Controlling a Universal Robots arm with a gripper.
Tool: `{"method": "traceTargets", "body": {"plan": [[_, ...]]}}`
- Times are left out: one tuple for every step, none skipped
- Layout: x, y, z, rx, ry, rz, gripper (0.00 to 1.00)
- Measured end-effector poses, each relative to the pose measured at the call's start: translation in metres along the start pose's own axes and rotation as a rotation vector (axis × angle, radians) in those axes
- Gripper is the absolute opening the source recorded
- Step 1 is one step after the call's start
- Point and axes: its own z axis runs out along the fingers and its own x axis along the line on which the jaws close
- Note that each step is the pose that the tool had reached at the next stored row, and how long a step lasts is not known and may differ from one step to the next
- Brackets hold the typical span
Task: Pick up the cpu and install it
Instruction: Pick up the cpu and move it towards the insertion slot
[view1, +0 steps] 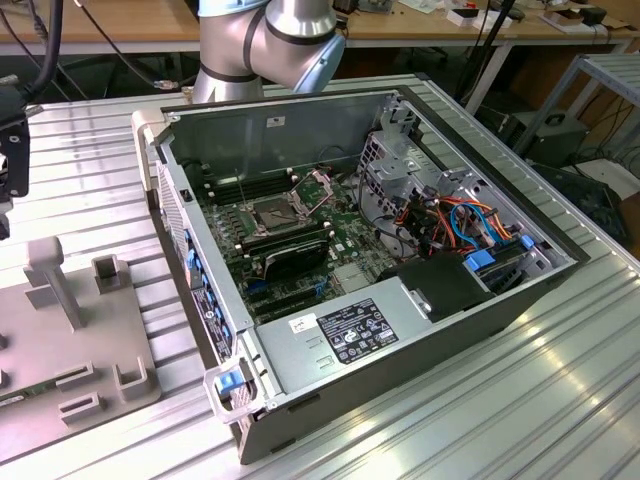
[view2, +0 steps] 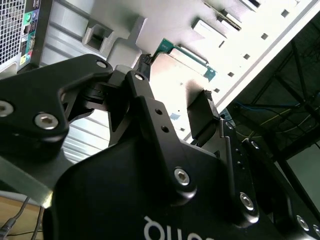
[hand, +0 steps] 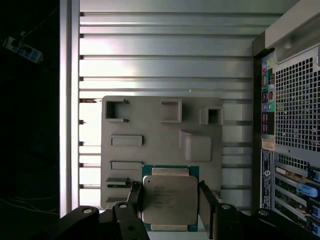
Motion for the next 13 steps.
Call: {"method": "traceTargets", "body": {"plan": [[-0.0006,0.0000,0.0000,0.0000,0.0000,0.000,0.55],[-0.0076,0.0000,-0.0001,0.0000,0.0000,0.000,0.55],[-0.0148,0.0000,-0.0001,0.0000,0.0000,0.000,0.55],[-0.0190,0.0000,-0.0002,0.0002,-0.0001,0.000,0.55],[-0.0200,0.0000,-0.0002,0.0001,-0.0001,0.000,0.55],[-0.0213,0.0000,-0.0002,0.0000,-0.0001,0.000,0.55],[-0.0225,0.0000,-0.0002,0.0000,0.0000,0.000,0.55],[-0.0239,0.0000,-0.0003,0.0000,0.0001,0.000,0.55],[-0.0252,0.0000,-0.0003,0.0000,0.0000,0.000,0.55],[-0.0267,0.0000,-0.0003,0.0001,0.0000,0.000,0.55],[-0.0282,-0.0001,-0.0003,0.0001,0.0000,0.000,0.55],[-0.0297,0.0000,-0.0003,0.0000,0.0000,0.000,0.55],[-0.0317,-0.0001,-0.0004,0.0001,0.0000,0.000,0.55]]}}
